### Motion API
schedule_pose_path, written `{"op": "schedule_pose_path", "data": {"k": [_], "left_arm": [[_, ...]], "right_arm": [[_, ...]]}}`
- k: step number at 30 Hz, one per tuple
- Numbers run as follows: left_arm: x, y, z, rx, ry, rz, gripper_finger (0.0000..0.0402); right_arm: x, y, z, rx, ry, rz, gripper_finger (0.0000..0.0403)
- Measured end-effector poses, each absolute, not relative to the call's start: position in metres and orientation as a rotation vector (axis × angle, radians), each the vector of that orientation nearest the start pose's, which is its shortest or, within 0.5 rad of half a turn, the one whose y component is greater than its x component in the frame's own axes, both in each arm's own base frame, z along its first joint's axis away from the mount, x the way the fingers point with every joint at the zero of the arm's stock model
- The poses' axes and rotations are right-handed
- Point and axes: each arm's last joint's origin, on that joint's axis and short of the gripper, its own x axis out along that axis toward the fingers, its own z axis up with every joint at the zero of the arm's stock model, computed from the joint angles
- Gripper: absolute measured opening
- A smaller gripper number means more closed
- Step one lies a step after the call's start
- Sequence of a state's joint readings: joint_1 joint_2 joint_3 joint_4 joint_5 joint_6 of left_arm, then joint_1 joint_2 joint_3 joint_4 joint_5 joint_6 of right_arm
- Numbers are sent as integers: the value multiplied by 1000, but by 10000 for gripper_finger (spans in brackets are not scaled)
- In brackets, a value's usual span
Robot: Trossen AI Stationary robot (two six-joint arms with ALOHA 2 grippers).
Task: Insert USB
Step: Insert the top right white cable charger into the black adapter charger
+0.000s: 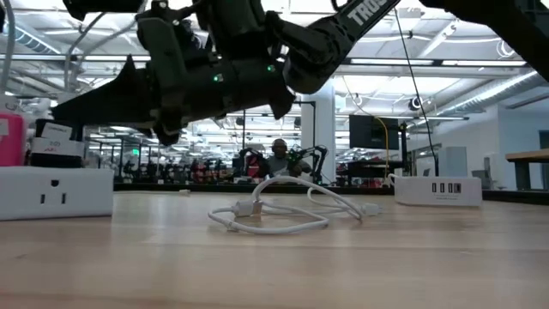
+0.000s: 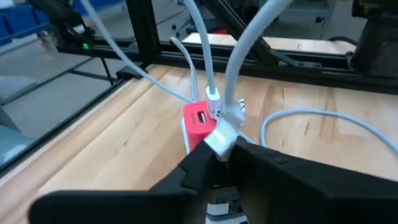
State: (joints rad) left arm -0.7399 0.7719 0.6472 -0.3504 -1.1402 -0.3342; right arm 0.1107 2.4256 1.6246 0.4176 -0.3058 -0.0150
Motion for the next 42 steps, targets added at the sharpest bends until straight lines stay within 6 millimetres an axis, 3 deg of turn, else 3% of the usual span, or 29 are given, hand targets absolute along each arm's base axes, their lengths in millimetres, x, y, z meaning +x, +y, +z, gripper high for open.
{"op": "schedule_pose_path", "data": {"k": [4,13,27,42], "left_arm": [[130,-83,280,59,213,428,129],[130,-84,280,57,216,421,129],[130,-84,280,57,218,416,129],[131,-84,280,55,224,400,129]], "right_arm": [[517,66,106,27,394,420,67],[517,67,110,60,378,461,49],[516,63,124,151,362,506,151],[517,48,131,237,354,537,144]]}}
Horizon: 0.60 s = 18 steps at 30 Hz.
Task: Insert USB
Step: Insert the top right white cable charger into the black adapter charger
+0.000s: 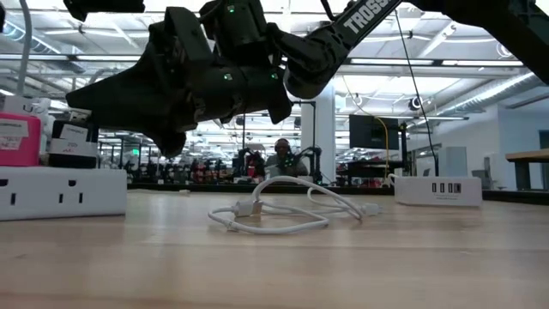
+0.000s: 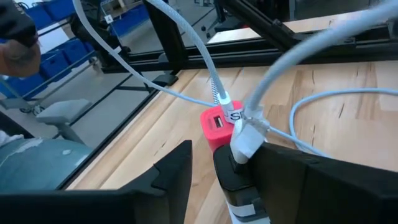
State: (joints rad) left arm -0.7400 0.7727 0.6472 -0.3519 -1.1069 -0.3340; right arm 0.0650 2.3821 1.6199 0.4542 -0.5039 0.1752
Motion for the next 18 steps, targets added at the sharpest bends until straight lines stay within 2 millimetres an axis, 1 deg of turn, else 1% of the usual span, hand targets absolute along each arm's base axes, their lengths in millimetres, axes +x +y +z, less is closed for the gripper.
{"op": "schedule_pose_path", "data": {"k": [5,11,18], "left_arm": [[131,-84,279,55,226,397,129],[131,-84,279,55,226,397,129],[131,-84,279,55,226,397,129]], "right_arm": [[517,48,132,257,353,531,154],[517,46,133,256,347,523,186],[518,37,134,280,342,502,212]]}}
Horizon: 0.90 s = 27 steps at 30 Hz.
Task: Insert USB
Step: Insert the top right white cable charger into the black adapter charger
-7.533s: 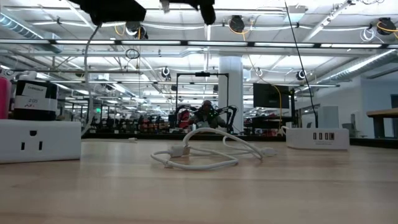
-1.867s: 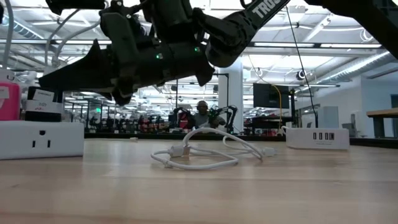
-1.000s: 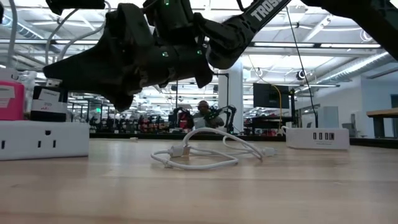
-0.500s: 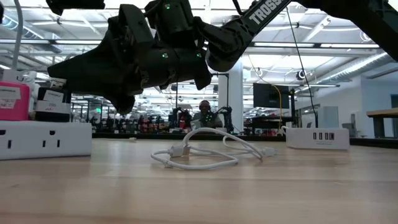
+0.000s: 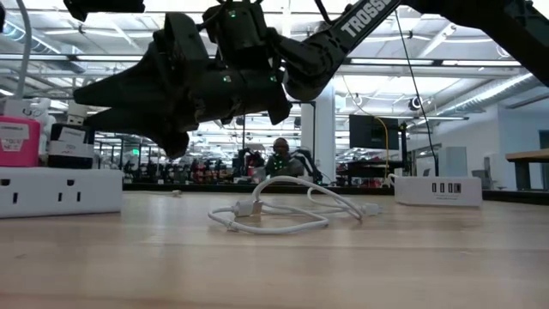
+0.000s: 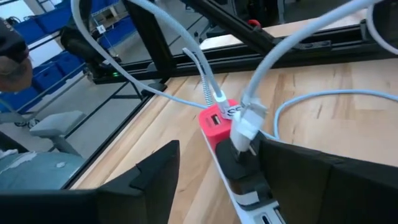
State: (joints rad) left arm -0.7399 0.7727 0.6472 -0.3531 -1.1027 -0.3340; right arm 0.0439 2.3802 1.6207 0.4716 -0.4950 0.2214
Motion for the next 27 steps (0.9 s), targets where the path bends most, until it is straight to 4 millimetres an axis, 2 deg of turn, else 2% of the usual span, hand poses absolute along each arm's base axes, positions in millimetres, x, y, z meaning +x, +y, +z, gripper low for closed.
{"op": "schedule_pose_path", "data": {"k": [12,17,21,27], "left_arm": [[131,-84,279,54,228,392,129],[131,-84,279,54,228,391,129],[131,-84,279,54,229,391,129],[131,-84,279,55,229,390,129]], "right_arm": [[521,30,141,300,281,496,215],[520,41,145,303,258,519,213],[521,49,146,292,243,483,199],[521,48,145,300,245,452,168]]}}
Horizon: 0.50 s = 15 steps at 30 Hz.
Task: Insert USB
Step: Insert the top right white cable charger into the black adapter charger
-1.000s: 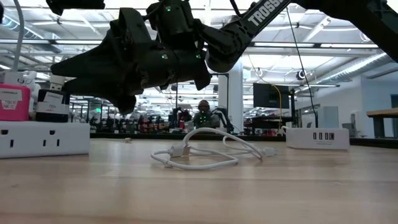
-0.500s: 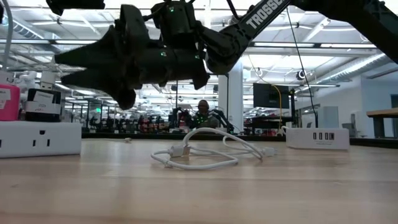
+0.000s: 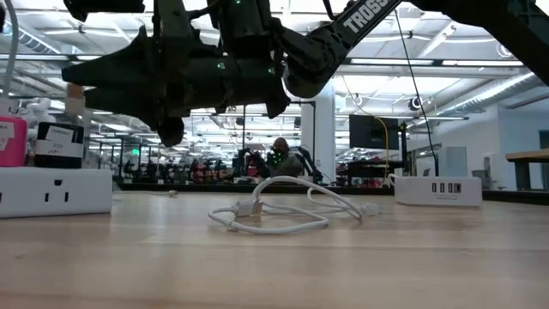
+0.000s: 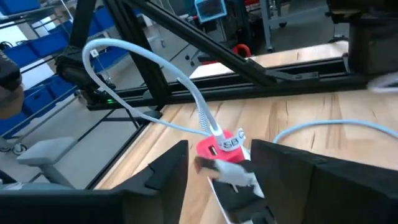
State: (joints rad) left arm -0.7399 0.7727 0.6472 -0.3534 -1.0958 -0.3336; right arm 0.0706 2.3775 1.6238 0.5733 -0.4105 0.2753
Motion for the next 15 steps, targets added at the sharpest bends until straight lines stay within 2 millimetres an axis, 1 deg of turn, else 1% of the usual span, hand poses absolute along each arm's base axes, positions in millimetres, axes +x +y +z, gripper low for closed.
{"op": "schedule_pose_path", "data": {"k": [3,6,11,15], "left_arm": [[131,-84,279,55,229,390,129],[131,-84,279,55,229,390,129],[131,-85,279,51,236,373,129],[131,-85,279,50,237,369,129]], "right_arm": [[521,45,143,311,270,442,160],[521,37,142,364,295,438,160],[521,10,143,496,328,468,173],[519,-5,143,581,365,537,180]]}}
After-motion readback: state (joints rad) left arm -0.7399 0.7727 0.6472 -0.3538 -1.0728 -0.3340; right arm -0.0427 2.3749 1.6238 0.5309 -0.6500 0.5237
